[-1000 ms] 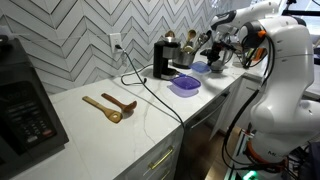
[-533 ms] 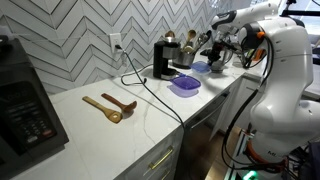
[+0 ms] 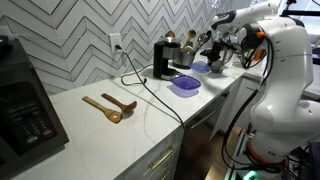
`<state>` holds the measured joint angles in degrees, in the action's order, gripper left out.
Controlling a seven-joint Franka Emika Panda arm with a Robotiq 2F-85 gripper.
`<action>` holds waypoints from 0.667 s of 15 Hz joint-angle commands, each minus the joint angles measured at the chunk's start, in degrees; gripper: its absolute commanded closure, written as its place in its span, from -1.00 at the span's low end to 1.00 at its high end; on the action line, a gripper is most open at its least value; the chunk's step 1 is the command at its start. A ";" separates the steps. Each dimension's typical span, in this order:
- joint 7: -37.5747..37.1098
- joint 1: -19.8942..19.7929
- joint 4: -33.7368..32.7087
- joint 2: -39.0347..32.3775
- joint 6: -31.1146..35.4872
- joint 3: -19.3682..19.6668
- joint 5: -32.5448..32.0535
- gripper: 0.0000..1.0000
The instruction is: Cover the lunch boxes with their lids
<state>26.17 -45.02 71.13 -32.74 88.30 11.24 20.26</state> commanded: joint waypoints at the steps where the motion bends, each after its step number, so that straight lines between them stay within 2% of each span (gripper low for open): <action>1: -1.18 0.30 2.85 1.35 -0.89 0.36 -0.49 0.96; 10: -0.07 2.19 8.36 5.76 0.74 0.27 -1.65 0.96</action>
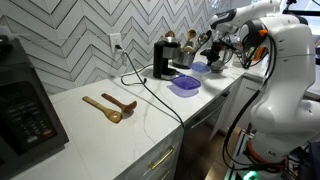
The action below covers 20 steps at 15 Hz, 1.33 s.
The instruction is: Cover the lunch boxes with their lids
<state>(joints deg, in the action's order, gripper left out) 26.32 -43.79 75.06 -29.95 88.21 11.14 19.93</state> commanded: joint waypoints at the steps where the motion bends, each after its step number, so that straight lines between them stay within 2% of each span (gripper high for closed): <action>1: -0.42 1.16 4.98 3.23 1.05 0.53 -1.66 0.96; 12: -0.93 -0.37 3.95 1.08 0.92 1.09 -2.04 0.96; 20: -1.81 -1.45 2.49 0.32 1.82 0.62 1.51 0.96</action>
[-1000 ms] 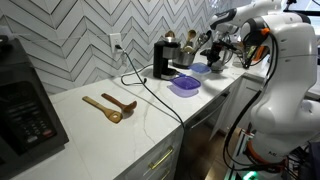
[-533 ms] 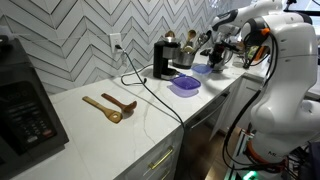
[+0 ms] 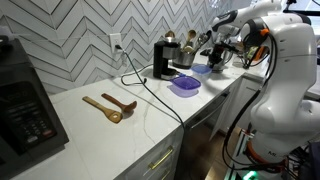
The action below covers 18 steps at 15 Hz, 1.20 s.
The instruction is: Cover the lunch boxes with their lids
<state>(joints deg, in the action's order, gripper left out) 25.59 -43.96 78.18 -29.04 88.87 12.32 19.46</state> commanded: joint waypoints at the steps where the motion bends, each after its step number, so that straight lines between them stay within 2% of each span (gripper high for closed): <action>1: -1.18 -1.42 -0.69 -0.59 1.20 -0.58 2.52 0.96; 9: -1.57 -1.04 0.30 0.35 7.02 -0.25 1.59 0.96; 18: -1.44 0.05 0.86 0.05 4.83 -0.55 -1.84 0.96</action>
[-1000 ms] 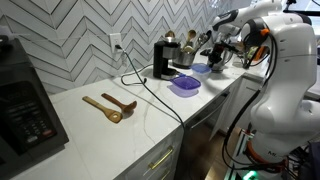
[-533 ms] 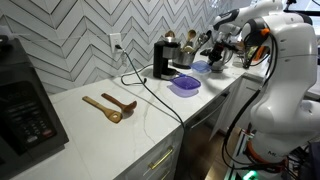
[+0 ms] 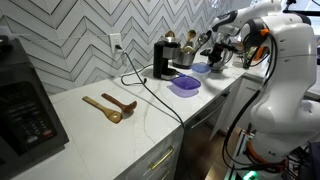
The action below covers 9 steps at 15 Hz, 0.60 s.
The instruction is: Cover the lunch boxes with their lids
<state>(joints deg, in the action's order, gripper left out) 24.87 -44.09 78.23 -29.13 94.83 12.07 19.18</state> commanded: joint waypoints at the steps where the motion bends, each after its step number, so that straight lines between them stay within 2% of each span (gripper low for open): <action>1: -0.75 0.33 1.01 0.33 -1.40 -0.33 -1.89 0.96; 9: -0.66 1.74 2.19 0.99 -4.09 -0.21 -3.67 0.96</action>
<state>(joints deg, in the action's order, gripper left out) 24.87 -42.79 78.64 -29.05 92.39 11.96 17.19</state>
